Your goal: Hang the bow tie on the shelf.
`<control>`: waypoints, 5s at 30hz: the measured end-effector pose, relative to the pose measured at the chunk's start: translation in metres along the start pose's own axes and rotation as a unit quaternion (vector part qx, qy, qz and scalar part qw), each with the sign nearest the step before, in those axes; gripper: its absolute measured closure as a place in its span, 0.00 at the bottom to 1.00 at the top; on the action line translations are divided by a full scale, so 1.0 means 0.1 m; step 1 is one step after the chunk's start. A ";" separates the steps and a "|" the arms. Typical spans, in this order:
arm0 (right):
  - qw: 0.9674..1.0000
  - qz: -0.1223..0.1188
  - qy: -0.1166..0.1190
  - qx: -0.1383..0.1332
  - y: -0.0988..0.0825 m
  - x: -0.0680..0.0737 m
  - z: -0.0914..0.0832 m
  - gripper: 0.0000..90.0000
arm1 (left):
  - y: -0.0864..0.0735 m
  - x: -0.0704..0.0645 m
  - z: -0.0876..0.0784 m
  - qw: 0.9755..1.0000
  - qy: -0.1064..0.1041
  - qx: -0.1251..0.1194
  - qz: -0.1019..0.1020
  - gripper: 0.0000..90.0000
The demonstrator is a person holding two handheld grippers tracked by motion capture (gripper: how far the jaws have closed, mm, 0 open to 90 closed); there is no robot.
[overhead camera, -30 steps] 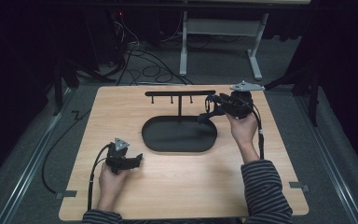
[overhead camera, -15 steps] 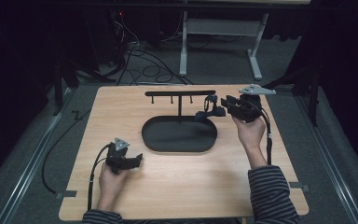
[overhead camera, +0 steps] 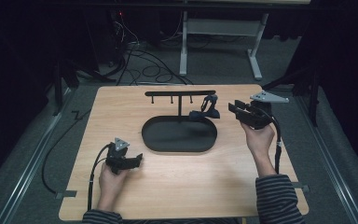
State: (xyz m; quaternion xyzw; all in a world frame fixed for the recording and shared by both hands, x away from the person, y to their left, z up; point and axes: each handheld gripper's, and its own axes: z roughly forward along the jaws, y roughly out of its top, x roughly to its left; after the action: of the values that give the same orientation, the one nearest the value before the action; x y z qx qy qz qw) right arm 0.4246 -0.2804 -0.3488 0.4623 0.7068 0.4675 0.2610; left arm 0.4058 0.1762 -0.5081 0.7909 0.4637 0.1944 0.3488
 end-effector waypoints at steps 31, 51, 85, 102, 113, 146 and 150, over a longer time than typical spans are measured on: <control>1.000 0.021 0.003 -0.008 -0.31 -0.11 -0.38 0.71 | 0.00 0.00 0.00 1.000 0.000 0.000 0.000 0.21; 0.999 0.033 0.005 -0.014 -0.49 -0.13 -0.53 0.70 | 0.00 0.00 0.00 1.000 0.000 0.000 0.000 0.21; 0.998 0.060 0.011 -0.019 -0.79 -0.15 -0.67 0.70 | 0.00 0.00 0.00 1.000 0.000 0.000 0.000 0.21; 0.997 0.073 0.019 -0.015 -0.93 -0.14 -0.65 0.70 | 0.00 0.00 0.00 1.000 0.000 0.000 0.000 0.21; 0.996 0.080 0.027 -0.009 -1.02 -0.12 -0.60 0.70 | 0.00 0.00 0.00 1.000 0.000 0.000 0.000 0.21; 0.995 0.086 0.051 0.023 -1.20 0.00 -0.37 0.70 | 0.00 0.00 0.00 1.000 0.000 0.000 0.000 0.21; 0.994 0.088 0.054 0.030 -1.23 0.02 -0.32 0.70 | 0.00 0.00 0.00 1.000 0.000 0.000 0.000 0.21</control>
State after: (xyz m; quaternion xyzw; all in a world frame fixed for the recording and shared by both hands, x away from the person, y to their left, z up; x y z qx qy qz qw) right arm 0.3473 -0.3088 -0.4460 0.5041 0.6902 0.4918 0.1665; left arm 0.4058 0.1761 -0.5081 0.7910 0.4637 0.1945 0.3486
